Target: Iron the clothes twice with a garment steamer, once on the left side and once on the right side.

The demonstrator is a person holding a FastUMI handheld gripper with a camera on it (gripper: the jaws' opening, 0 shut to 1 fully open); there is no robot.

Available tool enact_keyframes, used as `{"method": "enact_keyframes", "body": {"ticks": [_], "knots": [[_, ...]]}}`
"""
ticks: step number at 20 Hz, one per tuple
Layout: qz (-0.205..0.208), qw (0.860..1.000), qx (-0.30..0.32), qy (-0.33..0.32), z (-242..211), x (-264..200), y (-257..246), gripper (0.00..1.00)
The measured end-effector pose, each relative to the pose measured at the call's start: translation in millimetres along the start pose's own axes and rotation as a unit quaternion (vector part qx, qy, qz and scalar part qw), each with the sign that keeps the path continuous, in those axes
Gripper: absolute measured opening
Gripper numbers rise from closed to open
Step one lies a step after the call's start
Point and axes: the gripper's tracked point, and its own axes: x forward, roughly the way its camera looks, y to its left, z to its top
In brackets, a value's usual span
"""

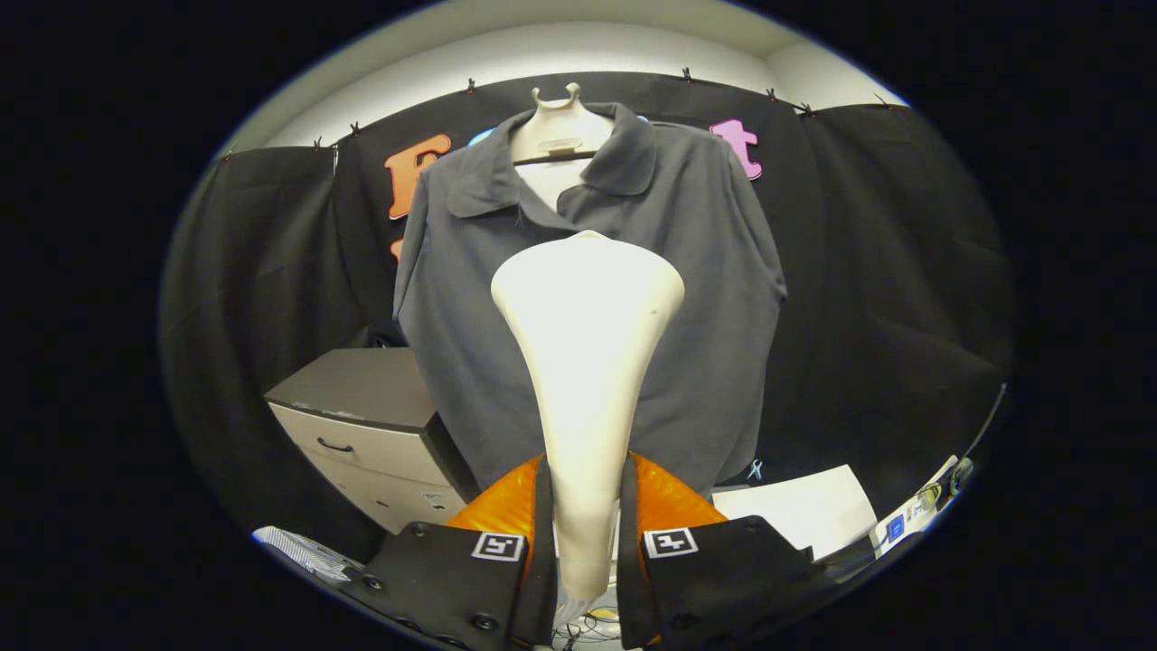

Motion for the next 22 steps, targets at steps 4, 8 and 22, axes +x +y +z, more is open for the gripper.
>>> {"method": "enact_keyframes", "body": {"ticks": [4,8,22], "knots": [[-0.026,1.000,-0.001,-0.015,22.6,0.1,-37.0,0.34],[-0.043,0.999,-0.001,-0.020,40.3,19.3,-70.0,0.34],[-0.011,0.999,-0.005,-0.036,76.2,102.0,-92.0,0.34]]}}
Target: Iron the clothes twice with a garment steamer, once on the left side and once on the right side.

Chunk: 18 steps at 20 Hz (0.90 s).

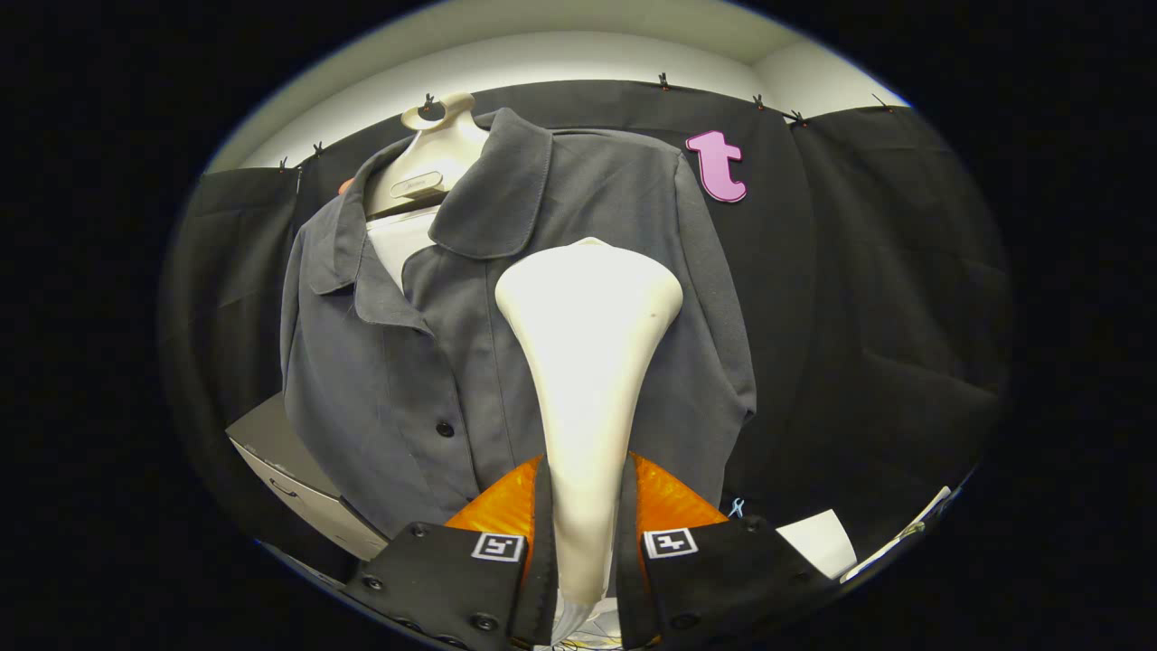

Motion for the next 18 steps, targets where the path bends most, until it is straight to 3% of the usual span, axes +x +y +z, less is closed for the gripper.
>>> {"method": "enact_keyframes", "body": {"ticks": [18], "knots": [[0.002,0.996,-0.002,0.094,-127.4,21.8,-10.9,0.34]]}}
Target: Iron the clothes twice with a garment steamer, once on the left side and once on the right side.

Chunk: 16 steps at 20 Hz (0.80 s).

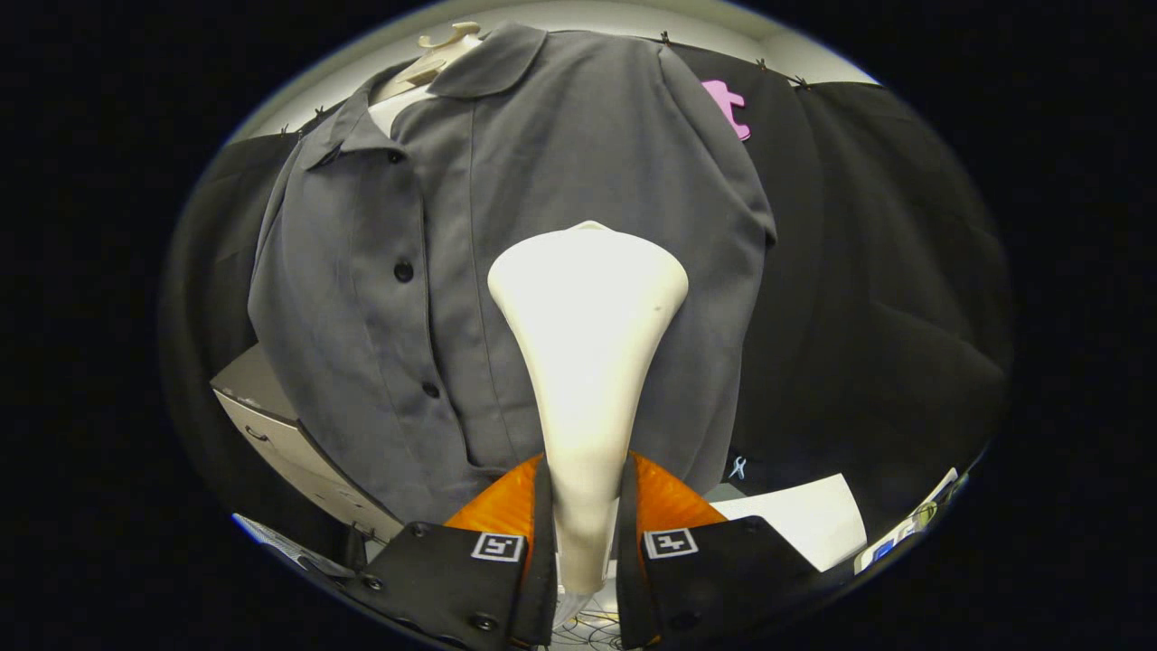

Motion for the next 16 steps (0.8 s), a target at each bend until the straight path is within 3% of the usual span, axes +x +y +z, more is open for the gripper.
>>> {"method": "enact_keyframes", "body": {"ticks": [16], "knots": [[0.012,0.992,0.030,0.119,-170.1,19.3,-17.9,0.35]]}}
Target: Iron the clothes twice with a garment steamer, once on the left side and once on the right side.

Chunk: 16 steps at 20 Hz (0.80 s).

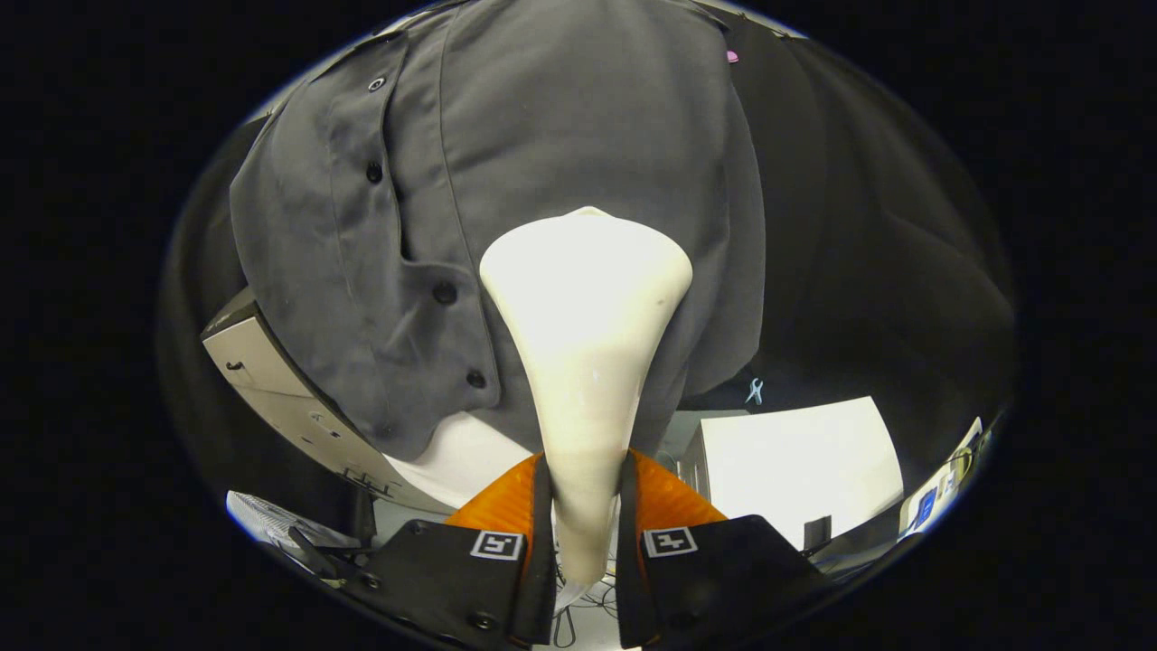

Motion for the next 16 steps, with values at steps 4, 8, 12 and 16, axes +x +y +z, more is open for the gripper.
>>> {"method": "enact_keyframes", "body": {"ticks": [4,8,12,16], "knots": [[0.003,1.000,0.011,0.026,-40.0,10.9,-4.5,0.35],[-0.001,0.999,0.023,0.044,-63.1,10.9,-8.7,0.35],[-0.008,0.999,0.033,0.040,-68.6,-9.3,-13.4,0.35],[-0.013,0.999,0.048,0.006,-36.1,-55.6,-3.4,0.35]]}}
